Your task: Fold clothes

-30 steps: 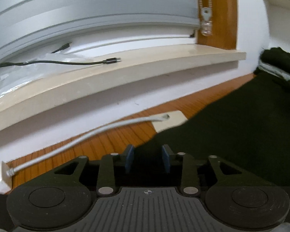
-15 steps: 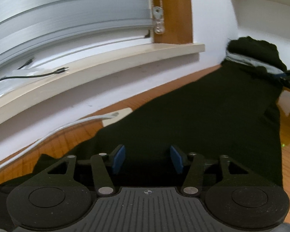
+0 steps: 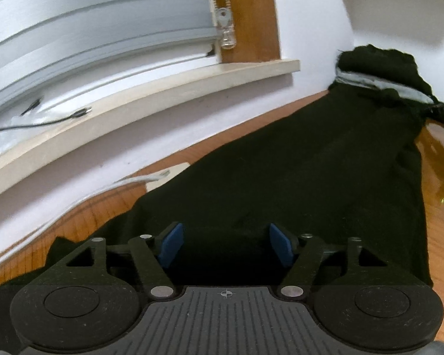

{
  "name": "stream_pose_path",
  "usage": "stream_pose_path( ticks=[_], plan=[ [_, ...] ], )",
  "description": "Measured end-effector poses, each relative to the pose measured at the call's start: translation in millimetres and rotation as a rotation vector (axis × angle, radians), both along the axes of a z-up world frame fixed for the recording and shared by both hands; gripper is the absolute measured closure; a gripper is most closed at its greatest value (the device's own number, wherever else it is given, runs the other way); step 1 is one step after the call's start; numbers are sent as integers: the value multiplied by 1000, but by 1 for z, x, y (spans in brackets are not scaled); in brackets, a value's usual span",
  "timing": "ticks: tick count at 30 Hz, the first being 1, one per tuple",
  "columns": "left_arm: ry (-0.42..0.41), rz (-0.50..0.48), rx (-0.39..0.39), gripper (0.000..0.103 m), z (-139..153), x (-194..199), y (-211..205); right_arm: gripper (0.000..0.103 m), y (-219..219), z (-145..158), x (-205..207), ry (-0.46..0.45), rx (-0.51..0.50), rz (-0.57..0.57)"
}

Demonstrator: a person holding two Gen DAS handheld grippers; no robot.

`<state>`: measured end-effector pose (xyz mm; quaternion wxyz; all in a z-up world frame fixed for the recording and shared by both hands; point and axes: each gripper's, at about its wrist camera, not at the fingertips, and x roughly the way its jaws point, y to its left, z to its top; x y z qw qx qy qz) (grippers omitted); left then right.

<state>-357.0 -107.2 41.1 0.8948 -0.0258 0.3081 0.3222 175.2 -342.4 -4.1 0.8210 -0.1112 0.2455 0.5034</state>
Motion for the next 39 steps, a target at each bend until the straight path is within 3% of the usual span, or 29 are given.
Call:
stream_pose_path(
  ticks=[5,13,15,16,19,26,36,38,39],
  plan=[
    [34,-54,23,31,0,13,-11,56,-1,-3,3,95,42,-2],
    [54,-65,3,26,-7,15,-8,57,24,-3,0,82,44,9],
    [53,-68,1,26,-7,13,-8,69,24,-1,2,78,57,10],
    [46,-70,-3,26,-6,10,-8,86,23,1,2,76,66,12],
    [14,-62,-20,26,1,-6,-8,91,20,7,2,59,105,10],
    [120,47,51,26,4,-47,2,97,20,20,0,-3,167,-14],
    [212,23,97,25,-4,-56,26,99,34,49,2,-77,253,-53],
    [198,22,90,27,-4,-55,31,99,38,54,2,-99,256,-51],
    [189,18,84,35,-4,-55,33,99,39,56,2,-108,257,-50]
  ],
)
